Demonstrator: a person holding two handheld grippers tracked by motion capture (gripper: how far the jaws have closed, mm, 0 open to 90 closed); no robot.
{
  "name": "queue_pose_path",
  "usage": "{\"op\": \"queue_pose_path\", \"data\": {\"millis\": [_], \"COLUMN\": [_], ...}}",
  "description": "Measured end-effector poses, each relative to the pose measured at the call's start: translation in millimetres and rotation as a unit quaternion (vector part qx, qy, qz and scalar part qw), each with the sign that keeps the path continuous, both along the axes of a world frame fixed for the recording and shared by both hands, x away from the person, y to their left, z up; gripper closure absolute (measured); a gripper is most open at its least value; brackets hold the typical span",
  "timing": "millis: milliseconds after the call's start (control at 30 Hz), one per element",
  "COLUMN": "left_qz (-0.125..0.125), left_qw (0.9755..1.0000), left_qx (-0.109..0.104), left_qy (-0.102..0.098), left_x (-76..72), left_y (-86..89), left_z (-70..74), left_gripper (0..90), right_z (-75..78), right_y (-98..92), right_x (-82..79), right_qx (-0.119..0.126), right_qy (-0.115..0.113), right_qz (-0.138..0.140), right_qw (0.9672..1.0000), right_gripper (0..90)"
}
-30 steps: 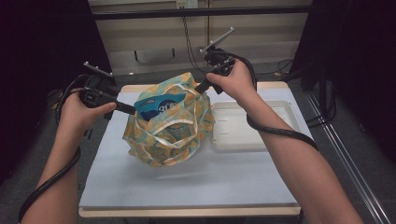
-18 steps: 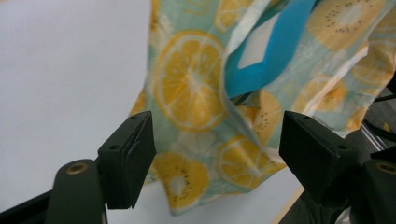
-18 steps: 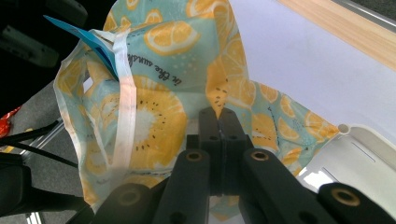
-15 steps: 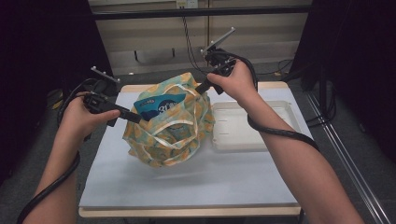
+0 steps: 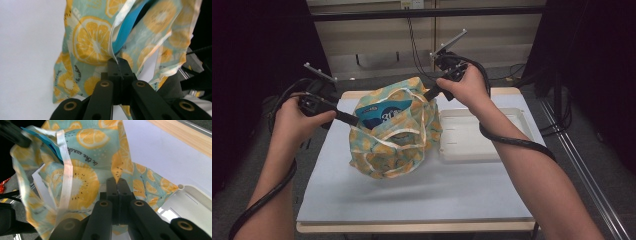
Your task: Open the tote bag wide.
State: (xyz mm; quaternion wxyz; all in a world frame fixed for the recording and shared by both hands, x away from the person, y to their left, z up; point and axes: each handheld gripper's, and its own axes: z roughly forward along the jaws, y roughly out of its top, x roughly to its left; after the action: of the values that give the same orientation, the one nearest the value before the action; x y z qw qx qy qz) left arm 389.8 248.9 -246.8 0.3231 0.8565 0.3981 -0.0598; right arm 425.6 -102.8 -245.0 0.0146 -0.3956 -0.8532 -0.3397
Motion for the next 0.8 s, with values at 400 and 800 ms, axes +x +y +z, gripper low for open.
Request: {"op": "queue_pose_path", "data": {"millis": [400,800], "left_qz": [0.042,0.079], "left_qw": [0.9965,0.9951], "left_qx": [-0.05,-0.035], "left_qy": [-0.052,-0.048], "left_x": [23.4,60.0], "left_y": [-7.0,-21.4], "left_z": [37.8,10.3], "left_gripper": [90.0,90.0], "right_z": [-4.7,-14.5], "right_y": [-6.4,-17.5], "right_x": [0.2,1.9], "right_qx": [-0.002,-0.008], "right_qy": [0.008,0.019], "right_qz": [-0.003,-0.004], "right_qw": [1.0,0.9998], "right_gripper": [90.0,90.0]}}
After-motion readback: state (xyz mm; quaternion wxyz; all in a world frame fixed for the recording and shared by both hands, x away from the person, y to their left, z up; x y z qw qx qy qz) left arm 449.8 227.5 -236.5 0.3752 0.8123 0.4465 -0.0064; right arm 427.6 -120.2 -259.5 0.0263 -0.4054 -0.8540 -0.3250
